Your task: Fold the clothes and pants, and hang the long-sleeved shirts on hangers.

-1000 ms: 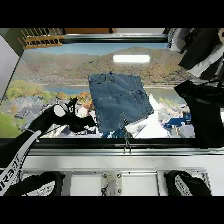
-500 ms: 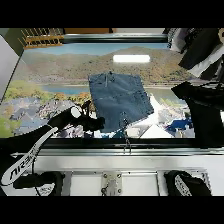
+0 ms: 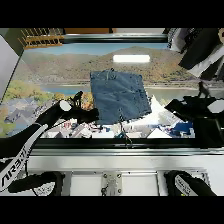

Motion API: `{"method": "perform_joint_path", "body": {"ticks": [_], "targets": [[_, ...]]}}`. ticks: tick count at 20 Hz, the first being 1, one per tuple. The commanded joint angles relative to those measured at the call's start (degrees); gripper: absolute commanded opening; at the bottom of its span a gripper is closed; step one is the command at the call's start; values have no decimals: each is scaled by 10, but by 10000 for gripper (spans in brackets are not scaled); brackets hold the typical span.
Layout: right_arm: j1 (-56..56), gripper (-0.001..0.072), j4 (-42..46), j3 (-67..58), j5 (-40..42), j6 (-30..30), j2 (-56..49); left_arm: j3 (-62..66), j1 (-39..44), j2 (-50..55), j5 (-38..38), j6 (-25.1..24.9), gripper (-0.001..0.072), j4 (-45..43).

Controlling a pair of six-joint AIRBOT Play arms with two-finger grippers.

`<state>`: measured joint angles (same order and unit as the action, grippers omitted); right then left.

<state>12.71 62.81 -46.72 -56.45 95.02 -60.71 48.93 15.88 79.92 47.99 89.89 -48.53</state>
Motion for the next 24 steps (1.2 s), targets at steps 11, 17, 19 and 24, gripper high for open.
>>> {"method": "perform_joint_path", "body": {"ticks": [11, 17, 19, 24], "targets": [[-143, 573, -311, 40, 258, -171, -236, -37, -18, -33, 9, -6, 15, 1], [-143, 26, -309, 24, 261, -212, -233, -35, -20, -34, 9, -7, 15, 0], [-131, 25, -213, -61, 174, -228, -166, 33, -56, -90, 45, -5, 15, -38], [-128, 25, -101, -269, -25, -199, 5, 250, -110, -259, 121, -5, 15, -40]]}}
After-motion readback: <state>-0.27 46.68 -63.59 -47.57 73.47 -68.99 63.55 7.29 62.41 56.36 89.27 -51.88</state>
